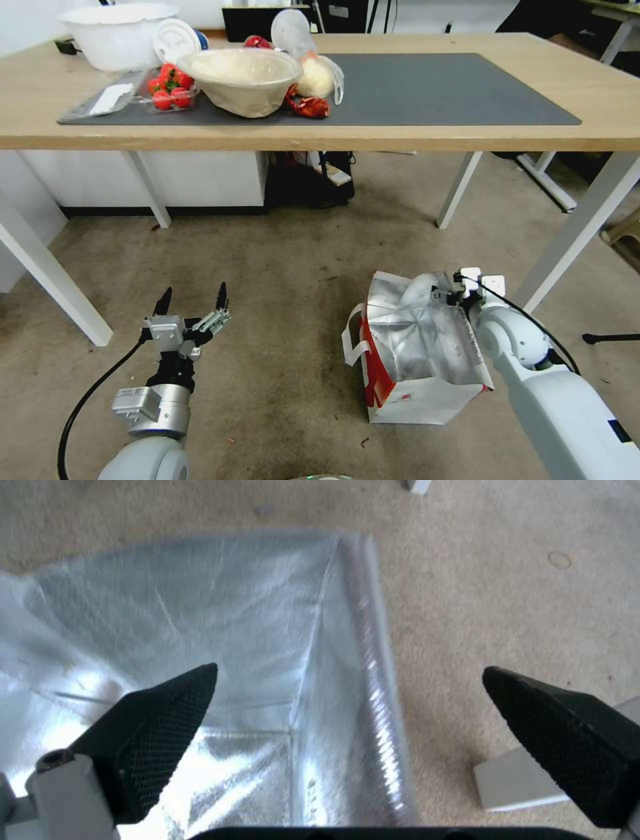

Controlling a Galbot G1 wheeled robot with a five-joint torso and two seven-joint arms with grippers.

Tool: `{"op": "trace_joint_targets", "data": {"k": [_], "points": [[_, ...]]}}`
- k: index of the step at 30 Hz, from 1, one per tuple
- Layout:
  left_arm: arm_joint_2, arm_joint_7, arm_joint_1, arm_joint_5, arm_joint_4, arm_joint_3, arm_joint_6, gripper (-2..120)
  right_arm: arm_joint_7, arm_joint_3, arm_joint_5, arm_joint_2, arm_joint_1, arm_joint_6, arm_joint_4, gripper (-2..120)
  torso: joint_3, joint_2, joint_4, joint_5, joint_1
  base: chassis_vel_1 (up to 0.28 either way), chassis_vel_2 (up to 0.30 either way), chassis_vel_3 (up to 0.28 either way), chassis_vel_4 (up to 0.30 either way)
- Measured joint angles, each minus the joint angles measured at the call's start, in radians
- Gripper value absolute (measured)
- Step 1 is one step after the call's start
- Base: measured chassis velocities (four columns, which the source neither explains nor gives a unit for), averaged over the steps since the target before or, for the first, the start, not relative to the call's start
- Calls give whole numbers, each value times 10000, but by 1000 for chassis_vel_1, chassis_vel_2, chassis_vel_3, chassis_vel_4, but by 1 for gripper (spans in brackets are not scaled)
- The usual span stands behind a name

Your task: Pick up the food delivery bag from the floor and place it on the table.

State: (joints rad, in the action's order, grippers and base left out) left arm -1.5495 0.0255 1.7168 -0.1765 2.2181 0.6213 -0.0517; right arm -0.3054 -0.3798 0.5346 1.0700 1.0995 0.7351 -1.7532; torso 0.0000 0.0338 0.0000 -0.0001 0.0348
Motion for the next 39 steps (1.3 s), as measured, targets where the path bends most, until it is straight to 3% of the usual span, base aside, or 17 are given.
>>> {"op": "trace_joint_targets", "data": {"k": [8,9,10,11,15,18,28,30,39], "points": [[5,-10,2,0,0,8,-6,100,-38,77,-93,52,-3,-3,137,92,-1,1,-1,0,0,0,0,0,0],[6,-11,2,0,0,10,-9,100,-41,86,-112,61,-4,-4,166,83,0,1,-1,0,0,0,0,0,0],[6,-11,2,0,0,11,-10,100,-41,86,-112,61,-4,-4,166,83,0,1,-1,0,0,0,0,0,0],[8,-12,2,0,0,12,-14,100,-44,96,-127,70,-5,-5,199,71,0,1,-1,1,0,0,0,0,0],[12,-16,3,0,-1,17,-23,100,-46,111,-149,83,-9,-6,252,59,0,2,-1,1,0,0,0,0,0],[20,-21,7,0,-20,19,-42,100,-48,146,-158,87,-50,-16,457,39,0,3,0,0,0,0,0,0,0],[17,-29,54,0,-4,17,-112,100,70,159,-113,44,33,-34,474,5,-1,5,-1,0,0,0,0,0,0],[18,-30,68,0,6,16,-121,100,83,170,-114,48,36,-35,467,0,-1,5,0,1,1,0,0,0,0],[26,-33,97,16,36,-1,-133,100,601,36,-46,-110,223,-53,148,0,-1,6,0,1,0,0,0,0,0]]}}
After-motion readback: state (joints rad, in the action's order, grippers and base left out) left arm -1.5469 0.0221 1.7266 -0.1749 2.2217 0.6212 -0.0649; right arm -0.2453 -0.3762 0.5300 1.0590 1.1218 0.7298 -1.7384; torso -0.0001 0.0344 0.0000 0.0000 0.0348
